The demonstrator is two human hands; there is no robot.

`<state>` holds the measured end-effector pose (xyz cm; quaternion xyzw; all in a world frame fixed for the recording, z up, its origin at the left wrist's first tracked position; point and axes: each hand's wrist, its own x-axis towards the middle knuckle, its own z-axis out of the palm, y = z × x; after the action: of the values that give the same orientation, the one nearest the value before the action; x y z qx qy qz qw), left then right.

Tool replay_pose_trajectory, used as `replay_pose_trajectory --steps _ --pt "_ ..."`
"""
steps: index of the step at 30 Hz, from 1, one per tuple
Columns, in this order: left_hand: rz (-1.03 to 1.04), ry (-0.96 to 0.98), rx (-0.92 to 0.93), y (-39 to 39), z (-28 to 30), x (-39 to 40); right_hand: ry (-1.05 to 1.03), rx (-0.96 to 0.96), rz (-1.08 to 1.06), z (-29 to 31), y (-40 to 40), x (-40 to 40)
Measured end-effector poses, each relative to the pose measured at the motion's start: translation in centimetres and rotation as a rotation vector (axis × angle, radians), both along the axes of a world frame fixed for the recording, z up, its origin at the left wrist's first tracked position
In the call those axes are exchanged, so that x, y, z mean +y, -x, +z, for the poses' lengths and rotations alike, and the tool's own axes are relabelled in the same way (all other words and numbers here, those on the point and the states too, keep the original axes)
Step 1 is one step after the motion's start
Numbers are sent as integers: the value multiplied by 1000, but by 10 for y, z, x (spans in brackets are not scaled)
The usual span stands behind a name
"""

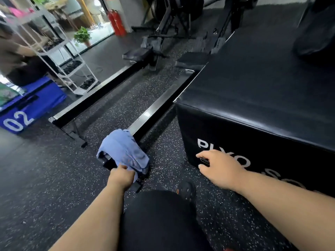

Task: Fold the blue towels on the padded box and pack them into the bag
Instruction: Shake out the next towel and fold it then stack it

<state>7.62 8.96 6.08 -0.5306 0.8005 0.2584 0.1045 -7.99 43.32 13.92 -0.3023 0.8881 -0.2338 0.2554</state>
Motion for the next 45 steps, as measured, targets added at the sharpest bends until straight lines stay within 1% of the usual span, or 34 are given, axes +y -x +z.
replay_pose_trajectory --steps 2,5,7,10,13,17,21,25,29,31,35,37,39,41,43,45 --pt "-4 -36 -85 -11 -33 -19 -28 -22 -6 -10 4 -24" --pt "-22 -86 -101 -14 -69 -33 -68 -34 8 -23 12 -60" --pt "-66 -97 -91 -5 -83 -39 -78 -36 41 -29 17 -83" --pt "-104 -99 -44 11 -102 -49 -82 -53 58 -36 23 -111" --pt "-89 -124 51 33 -110 -61 -88 -40 69 -45 29 -133" --pt "-124 -81 108 56 -120 -80 -109 -51 87 -56 36 -149" --pt "-30 -47 196 79 -127 -91 -111 -63 81 -64 41 -154" --pt "143 -74 252 100 -128 -108 -104 -56 72 -69 47 -154" --pt "221 -18 414 107 -128 -110 -85 -37 62 -70 52 -156" --pt "289 -22 454 106 -121 -113 -62 -49 47 -68 53 -155" --pt "326 -95 419 104 -111 -126 -25 -41 26 -65 53 -155" --pt "331 -80 374 106 -111 -133 -3 -57 11 -64 53 -155" --pt "341 -39 288 110 -110 -136 9 -67 0 -64 53 -155" --pt "384 -12 244 109 -111 -137 19 -79 -7 -65 54 -155" --pt "464 0 281 108 -110 -133 19 -86 -18 -67 55 -155" --pt "530 16 359 105 -114 -134 13 -79 -29 -68 57 -154"
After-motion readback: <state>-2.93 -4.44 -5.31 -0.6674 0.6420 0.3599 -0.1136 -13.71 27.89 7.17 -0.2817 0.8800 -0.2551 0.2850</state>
